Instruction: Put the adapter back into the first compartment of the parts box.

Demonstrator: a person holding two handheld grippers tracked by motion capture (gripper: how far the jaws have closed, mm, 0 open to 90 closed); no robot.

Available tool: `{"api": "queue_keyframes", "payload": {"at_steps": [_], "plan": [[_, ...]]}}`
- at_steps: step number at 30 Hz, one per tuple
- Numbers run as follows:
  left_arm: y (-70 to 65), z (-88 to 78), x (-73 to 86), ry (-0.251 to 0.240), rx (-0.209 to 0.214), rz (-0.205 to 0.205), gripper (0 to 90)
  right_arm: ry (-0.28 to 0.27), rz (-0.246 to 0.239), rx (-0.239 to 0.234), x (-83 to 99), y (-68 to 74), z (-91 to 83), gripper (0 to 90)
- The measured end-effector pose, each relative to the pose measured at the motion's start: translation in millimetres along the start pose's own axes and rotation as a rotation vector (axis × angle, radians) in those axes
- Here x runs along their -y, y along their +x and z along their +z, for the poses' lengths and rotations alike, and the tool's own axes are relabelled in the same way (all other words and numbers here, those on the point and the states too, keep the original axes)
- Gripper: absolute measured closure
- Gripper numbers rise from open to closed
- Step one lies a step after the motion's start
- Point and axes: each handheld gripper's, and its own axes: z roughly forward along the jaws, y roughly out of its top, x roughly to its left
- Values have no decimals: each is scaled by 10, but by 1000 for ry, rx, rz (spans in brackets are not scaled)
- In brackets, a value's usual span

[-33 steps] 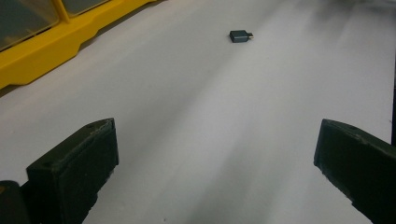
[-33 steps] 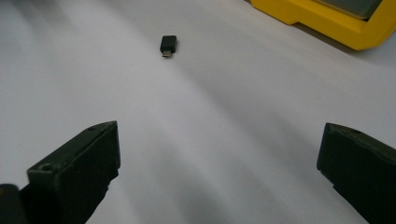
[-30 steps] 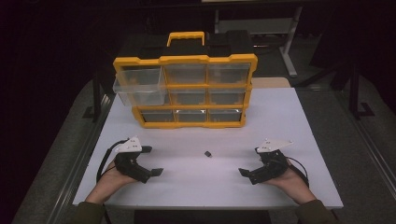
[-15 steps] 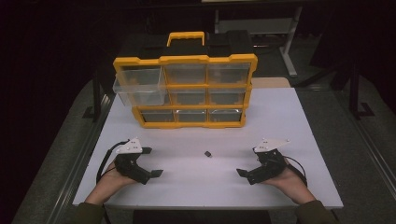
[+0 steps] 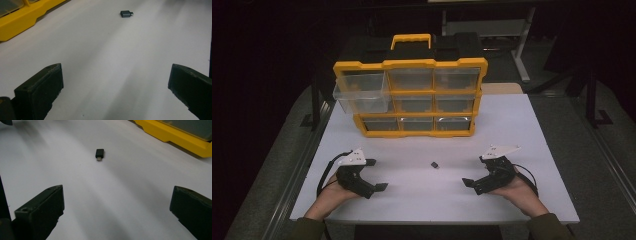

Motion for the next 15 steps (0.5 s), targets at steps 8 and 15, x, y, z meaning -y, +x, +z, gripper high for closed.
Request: {"api": "queue_keyframes", "payload": {"at_steps": [8,15], "plan": [[-1,5,-6,0,3,2,0,-3,-6,-6,-58,-2,15,0],[-4,3,-5,-2,8,4,0,2,-15,-8,-106,5,49,0]]}}
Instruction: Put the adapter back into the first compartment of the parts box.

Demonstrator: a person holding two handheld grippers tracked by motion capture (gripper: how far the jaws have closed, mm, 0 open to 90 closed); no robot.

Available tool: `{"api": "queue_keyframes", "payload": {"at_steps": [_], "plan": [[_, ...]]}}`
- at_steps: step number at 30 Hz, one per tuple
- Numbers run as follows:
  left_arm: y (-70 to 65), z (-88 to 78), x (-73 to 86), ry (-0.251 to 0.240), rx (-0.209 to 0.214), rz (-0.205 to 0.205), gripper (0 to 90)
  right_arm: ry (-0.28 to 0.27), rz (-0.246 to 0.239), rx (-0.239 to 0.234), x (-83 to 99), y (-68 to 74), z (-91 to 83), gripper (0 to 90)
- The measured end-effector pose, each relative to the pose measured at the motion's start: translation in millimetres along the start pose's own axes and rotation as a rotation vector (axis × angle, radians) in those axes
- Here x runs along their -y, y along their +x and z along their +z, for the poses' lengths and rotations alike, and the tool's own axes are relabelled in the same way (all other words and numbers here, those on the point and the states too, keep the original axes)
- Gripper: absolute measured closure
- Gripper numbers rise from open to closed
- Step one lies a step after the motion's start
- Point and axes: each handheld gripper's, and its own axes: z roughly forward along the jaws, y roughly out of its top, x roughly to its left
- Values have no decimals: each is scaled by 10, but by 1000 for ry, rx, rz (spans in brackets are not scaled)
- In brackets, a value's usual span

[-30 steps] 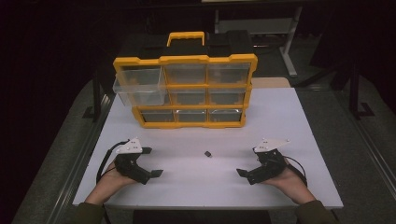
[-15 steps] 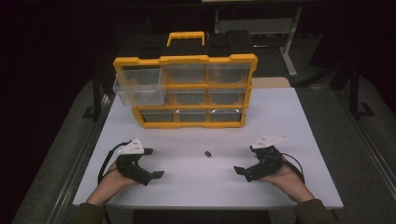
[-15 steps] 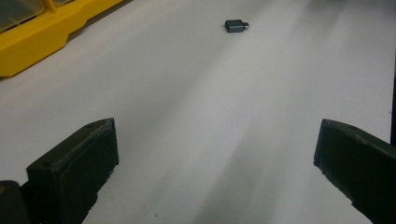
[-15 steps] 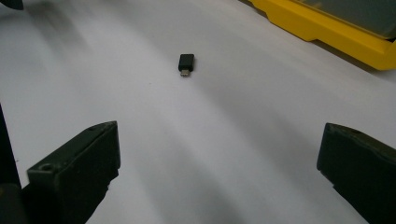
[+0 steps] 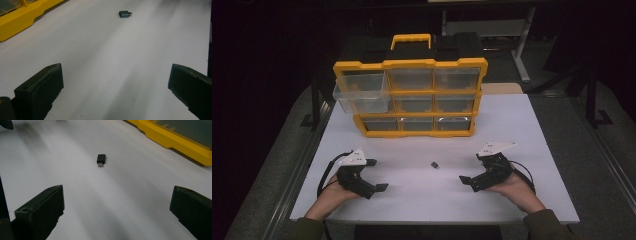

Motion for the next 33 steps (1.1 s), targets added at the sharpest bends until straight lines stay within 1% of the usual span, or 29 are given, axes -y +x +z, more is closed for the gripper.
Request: {"api": "queue_keyframes", "payload": {"at_steps": [13,23,29,33], "plan": [[-2,1,-3,-5,6,-1,0,14,-3,-4,-83,-14,53,0],[-4,4,-5,-12,9,-8,0,10,-2,-9,-143,-29,66,0],[-1,-1,-4,-12,10,-8,0,20,-9,-9,-194,-11,95,0],[1,-1,-4,-14,12,-8,0,17,-17,-9,-230,-4,109,0]]}}
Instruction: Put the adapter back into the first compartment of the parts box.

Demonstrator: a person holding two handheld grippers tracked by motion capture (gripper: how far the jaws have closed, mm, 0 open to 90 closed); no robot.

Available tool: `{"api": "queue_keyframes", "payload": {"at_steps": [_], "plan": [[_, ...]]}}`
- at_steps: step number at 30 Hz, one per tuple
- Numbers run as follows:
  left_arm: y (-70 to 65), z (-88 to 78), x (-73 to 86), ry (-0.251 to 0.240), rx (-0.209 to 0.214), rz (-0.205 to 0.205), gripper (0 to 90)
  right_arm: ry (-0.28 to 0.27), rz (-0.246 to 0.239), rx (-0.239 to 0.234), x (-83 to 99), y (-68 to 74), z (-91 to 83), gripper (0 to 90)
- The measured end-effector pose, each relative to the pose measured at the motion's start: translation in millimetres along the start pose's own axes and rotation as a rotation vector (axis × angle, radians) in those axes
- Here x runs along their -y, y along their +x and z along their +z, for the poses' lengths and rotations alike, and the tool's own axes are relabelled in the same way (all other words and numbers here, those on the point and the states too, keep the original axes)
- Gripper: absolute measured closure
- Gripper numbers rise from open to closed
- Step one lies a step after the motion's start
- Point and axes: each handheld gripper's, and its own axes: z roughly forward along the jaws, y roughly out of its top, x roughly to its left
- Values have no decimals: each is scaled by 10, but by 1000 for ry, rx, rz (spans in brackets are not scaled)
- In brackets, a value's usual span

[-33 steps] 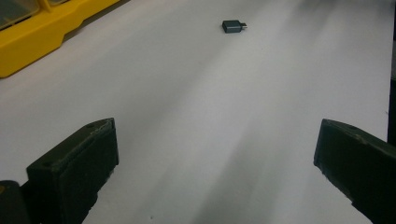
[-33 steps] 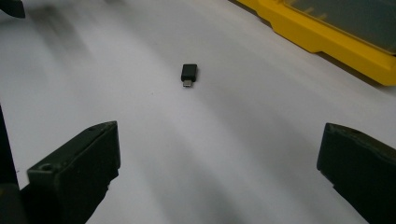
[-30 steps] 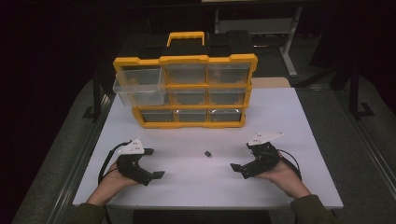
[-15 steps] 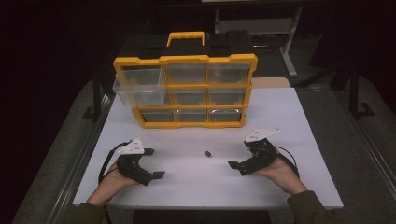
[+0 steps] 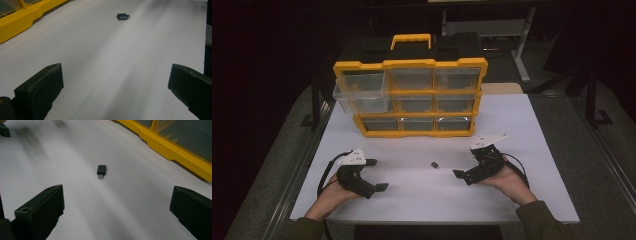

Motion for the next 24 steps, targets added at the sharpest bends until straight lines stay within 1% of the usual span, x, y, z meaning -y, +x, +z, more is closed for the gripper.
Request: {"api": "queue_keyframes", "payload": {"at_steps": [8,13,17,24], "plan": [[-2,5,0,2,1,1,0,0,-4,-1,-65,7,34,0],[-4,2,-1,4,3,2,0,-9,-2,-11,-110,4,47,0],[-9,7,-1,2,6,1,0,-4,-12,-10,-144,11,66,0],[-12,9,-2,3,7,2,0,8,-14,-9,-179,12,95,0]]}}
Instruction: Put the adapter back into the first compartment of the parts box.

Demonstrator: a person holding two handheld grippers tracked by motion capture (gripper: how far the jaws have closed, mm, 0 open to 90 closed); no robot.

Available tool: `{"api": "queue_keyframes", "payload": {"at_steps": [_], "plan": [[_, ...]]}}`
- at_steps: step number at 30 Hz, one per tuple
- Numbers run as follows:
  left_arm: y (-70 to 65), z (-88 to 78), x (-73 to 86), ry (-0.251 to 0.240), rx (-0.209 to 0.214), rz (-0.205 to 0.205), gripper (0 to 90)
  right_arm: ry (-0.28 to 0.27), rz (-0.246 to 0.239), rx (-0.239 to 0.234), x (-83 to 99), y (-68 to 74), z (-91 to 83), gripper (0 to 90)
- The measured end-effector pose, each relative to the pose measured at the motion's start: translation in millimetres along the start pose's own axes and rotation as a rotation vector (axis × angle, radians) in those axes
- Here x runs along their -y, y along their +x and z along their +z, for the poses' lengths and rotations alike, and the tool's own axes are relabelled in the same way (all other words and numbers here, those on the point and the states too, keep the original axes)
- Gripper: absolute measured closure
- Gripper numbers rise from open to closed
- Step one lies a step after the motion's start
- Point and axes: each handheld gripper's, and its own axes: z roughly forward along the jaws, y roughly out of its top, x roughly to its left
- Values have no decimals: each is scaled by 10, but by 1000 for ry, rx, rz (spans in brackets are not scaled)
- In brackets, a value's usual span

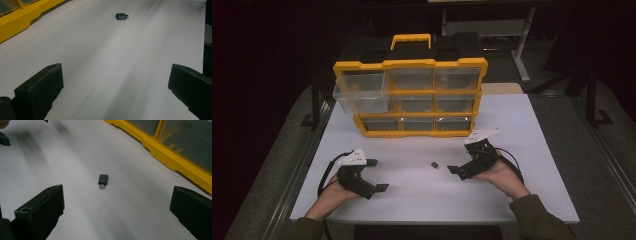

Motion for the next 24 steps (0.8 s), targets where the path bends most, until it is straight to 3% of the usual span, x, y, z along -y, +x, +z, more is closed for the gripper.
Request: {"api": "queue_keyframes", "payload": {"at_steps": [24], "plan": [[-2,6,-6,-1,1,4,0,19,-22,-9,-195,19,123,0]]}}
